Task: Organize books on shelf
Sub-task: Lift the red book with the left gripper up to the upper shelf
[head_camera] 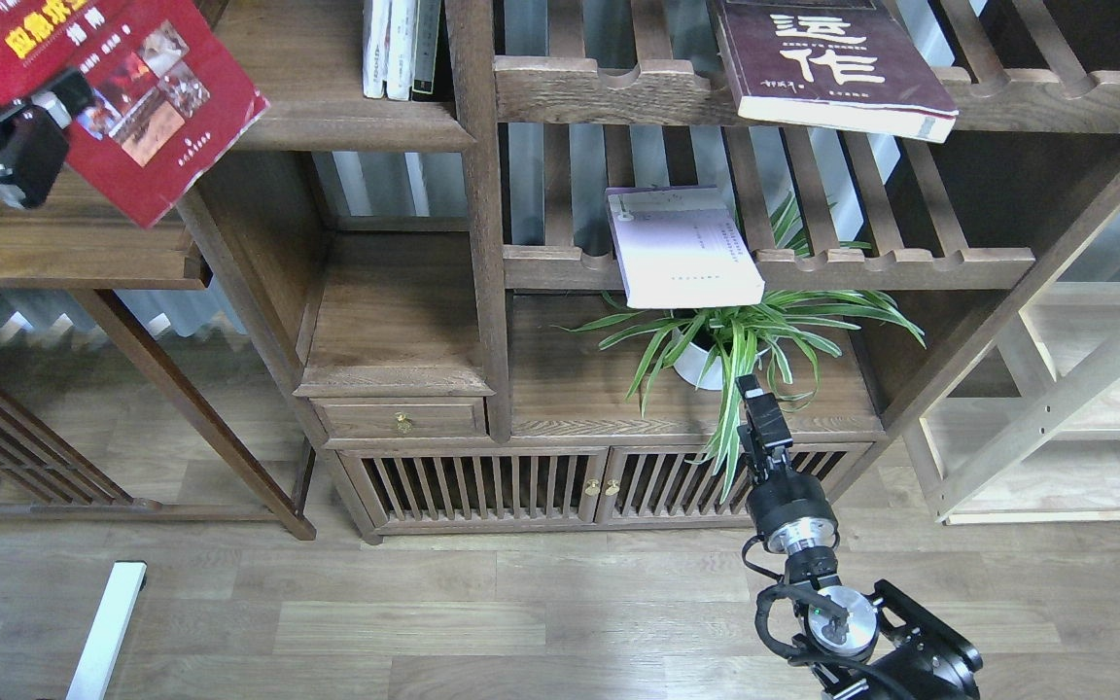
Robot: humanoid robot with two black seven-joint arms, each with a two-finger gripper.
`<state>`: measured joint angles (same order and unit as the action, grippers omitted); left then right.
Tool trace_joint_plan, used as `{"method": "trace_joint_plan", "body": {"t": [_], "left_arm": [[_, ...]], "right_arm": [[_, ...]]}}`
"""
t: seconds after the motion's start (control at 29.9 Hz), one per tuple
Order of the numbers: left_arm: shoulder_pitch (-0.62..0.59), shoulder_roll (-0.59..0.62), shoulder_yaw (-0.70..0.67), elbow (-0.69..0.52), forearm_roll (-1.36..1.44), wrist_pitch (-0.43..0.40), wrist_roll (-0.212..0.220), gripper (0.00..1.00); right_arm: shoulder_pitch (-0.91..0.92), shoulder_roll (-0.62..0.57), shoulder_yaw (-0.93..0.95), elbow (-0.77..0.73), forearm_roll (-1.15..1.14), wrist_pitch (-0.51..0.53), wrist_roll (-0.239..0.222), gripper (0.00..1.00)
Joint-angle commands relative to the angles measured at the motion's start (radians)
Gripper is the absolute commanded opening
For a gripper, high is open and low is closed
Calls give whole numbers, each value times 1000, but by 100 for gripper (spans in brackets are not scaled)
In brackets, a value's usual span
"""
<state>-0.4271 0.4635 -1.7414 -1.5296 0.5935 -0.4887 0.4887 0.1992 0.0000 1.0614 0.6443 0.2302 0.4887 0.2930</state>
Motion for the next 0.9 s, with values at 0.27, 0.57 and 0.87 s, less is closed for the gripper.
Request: {"method": "trace_joint_plan", "body": {"t": [0.27, 0.57, 0.87], "left_arm": [[-137, 1, 97, 40, -1, 0, 0, 7], [-174, 1, 138, 59, -23, 124, 0, 9], [-185, 1, 200, 72, -49, 213, 0, 9]], "right_arm": [[-9, 0, 0, 3, 3, 0, 1, 100], [-20, 0, 2, 11, 8, 0, 2, 100], [-29, 0, 5, 17, 11, 0, 3, 100]]}}
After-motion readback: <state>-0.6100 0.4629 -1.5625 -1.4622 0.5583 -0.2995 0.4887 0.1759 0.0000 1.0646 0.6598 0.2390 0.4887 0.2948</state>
